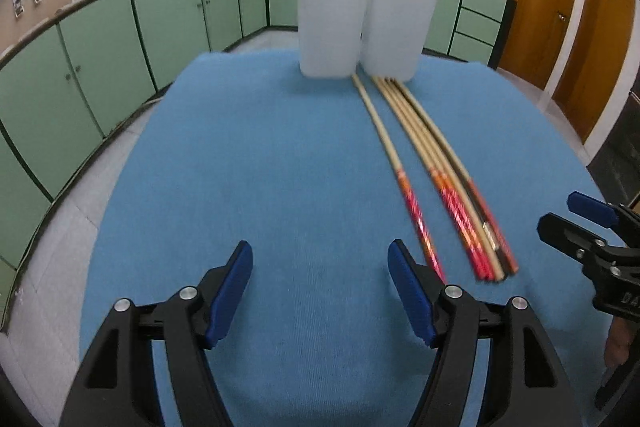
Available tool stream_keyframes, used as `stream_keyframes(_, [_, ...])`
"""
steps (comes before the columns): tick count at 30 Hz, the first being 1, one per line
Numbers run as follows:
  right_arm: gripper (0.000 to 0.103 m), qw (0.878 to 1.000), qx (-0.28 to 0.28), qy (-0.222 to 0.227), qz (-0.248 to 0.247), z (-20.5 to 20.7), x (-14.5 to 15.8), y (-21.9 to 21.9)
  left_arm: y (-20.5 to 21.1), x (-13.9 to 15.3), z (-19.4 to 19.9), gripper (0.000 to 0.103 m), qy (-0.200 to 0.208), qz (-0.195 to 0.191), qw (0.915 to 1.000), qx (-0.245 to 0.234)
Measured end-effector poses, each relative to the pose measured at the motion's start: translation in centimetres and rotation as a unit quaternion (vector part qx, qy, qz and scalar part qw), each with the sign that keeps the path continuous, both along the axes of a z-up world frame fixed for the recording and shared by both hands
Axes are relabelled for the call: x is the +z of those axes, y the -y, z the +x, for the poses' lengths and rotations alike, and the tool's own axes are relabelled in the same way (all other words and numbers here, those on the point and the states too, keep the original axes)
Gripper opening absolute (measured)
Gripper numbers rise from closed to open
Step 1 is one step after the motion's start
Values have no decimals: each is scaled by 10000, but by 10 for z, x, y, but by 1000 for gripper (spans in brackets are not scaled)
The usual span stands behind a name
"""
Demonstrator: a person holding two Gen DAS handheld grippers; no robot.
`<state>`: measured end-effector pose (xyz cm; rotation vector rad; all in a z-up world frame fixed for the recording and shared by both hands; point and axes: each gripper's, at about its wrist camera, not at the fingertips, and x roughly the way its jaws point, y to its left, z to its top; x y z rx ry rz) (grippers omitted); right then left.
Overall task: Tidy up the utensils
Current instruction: 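Withdraw both tools back to the remaining chopsticks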
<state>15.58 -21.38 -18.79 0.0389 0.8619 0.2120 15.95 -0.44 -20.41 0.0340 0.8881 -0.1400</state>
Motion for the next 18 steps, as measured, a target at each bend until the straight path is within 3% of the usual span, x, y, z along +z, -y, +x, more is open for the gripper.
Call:
stream_keyframes(4, [75, 9999, 129, -46, -28, -4, -4, -13, 4, -2, -5, 69, -42, -32, 10000, 61])
stream_keyframes(12, [54, 9986, 453, -137, -244, -7, -10, -28, 1, 0, -8, 69, -46, -96, 9998, 169])
stream_keyframes(18, [50, 9980, 378, -126, -492, -10, -11, -28, -1, -2, -7, 70, -41, -130, 9997, 194])
